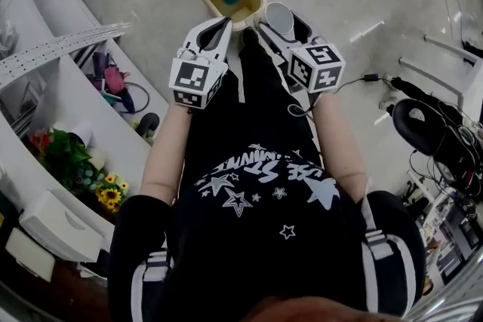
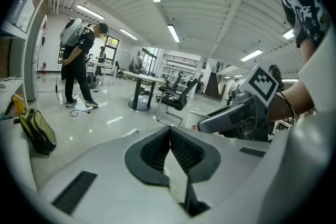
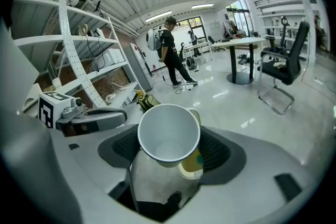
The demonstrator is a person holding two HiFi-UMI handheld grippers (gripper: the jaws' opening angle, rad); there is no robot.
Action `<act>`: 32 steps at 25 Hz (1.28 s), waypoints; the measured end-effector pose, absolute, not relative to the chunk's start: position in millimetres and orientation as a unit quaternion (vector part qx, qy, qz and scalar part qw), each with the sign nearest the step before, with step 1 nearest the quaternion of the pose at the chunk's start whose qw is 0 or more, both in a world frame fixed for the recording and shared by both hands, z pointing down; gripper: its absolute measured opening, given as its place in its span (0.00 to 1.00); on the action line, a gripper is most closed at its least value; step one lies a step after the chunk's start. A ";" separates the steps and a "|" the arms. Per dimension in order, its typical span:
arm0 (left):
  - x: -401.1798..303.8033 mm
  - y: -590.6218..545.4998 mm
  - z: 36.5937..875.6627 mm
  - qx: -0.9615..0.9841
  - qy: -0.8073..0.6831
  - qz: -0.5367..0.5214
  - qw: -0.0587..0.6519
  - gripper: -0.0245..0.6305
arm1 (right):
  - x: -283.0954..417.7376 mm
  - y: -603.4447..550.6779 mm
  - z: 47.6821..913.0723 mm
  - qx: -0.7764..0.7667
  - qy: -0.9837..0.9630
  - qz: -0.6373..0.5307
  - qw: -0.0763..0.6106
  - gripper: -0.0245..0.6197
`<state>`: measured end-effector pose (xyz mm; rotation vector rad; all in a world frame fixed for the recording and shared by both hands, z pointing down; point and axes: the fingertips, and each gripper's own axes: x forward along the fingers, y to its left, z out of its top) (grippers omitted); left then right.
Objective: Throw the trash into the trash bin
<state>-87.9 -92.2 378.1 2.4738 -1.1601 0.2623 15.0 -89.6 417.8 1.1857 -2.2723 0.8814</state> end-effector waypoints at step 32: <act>-104.3 -152.5 627.1 0.790 -0.512 0.178 0.287 0.05 | -16.8 -182.3 684.1 0.359 -0.828 0.350 0.251 0.57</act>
